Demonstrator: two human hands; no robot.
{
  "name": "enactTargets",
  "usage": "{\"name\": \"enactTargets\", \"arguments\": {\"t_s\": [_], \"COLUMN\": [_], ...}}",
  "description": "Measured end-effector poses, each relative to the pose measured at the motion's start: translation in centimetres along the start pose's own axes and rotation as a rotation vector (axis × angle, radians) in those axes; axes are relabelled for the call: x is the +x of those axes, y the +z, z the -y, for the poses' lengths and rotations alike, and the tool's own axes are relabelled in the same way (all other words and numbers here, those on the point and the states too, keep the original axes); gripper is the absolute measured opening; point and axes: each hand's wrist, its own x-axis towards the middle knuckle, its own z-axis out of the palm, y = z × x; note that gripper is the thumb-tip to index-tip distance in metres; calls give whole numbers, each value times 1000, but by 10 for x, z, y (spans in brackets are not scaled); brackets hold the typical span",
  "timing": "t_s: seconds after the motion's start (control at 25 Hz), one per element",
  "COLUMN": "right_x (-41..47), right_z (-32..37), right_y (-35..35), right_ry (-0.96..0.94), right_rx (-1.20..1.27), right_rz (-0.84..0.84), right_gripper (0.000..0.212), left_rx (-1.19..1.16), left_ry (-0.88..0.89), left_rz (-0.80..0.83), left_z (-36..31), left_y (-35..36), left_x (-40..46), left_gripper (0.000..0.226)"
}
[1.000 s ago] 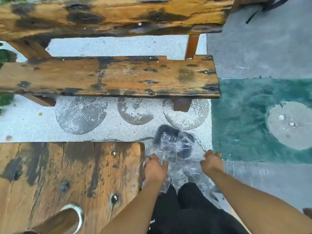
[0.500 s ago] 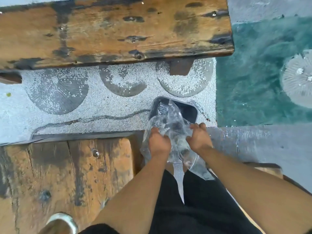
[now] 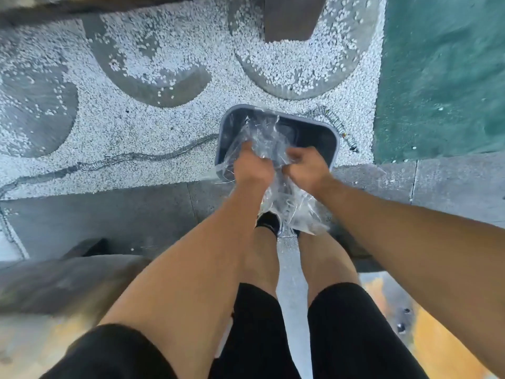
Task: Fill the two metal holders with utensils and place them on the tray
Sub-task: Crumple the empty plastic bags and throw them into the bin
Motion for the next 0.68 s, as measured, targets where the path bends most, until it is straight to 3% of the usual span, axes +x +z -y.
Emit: {"name": "enactTargets", "arguments": {"t_s": [0.16,0.28,0.44,0.56,0.68], "right_x": [71,113,172,212,247], "right_z": [-8,-18,-44,-63,-79], "right_y": [10,17,37,56,80], "right_ry": [-72,-154,-152,-135,-23], "right_rx": [-63,-187,-498,-405,-377], "right_rz": [-15,-30,-27,-75,-189], "right_gripper": [29,35,58,51,39], "left_rx": [-9,35,112,250,205], "left_ry": [35,60,30,112,135], "left_rz": [-8,41,110,27,-23], "left_z": [-1,7,25,35,48], "left_y": [24,40,71,92,116], "left_x": [65,111,178,218,251], "left_gripper": [59,60,70,68,62]}}
